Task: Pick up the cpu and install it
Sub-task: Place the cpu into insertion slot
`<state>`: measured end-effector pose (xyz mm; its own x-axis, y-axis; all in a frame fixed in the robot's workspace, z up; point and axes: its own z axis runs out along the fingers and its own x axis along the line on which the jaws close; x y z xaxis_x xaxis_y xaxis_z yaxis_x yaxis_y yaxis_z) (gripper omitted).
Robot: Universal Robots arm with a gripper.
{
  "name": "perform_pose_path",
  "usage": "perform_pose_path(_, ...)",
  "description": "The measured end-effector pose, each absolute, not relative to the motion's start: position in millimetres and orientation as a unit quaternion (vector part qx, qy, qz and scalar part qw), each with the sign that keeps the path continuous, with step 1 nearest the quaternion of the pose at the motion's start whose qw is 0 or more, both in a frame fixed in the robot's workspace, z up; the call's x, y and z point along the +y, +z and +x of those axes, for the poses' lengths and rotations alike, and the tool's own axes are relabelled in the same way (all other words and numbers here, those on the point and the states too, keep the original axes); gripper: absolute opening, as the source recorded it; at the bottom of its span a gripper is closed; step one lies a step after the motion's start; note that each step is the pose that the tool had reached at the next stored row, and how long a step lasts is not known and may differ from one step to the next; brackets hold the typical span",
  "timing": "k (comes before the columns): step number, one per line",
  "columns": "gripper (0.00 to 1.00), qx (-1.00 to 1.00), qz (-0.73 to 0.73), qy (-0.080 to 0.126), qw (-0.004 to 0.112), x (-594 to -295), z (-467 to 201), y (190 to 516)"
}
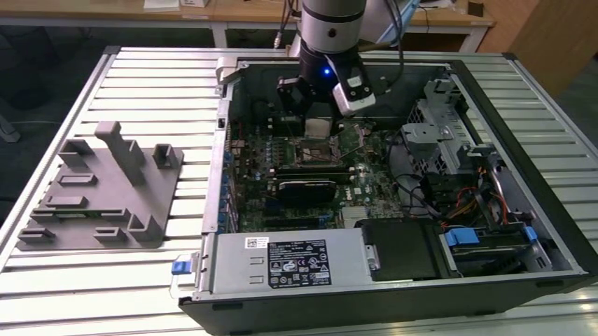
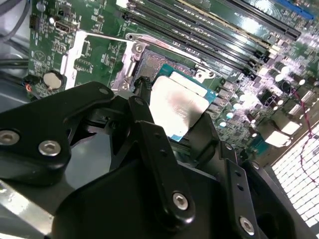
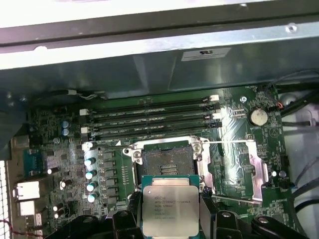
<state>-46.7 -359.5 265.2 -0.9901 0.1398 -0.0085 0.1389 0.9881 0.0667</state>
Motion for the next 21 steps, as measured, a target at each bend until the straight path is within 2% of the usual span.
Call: perform_pose_path(21, 0.54, 0.977, 0.211, 0.032, 0.011, -359.5, -46.7, 265.1)
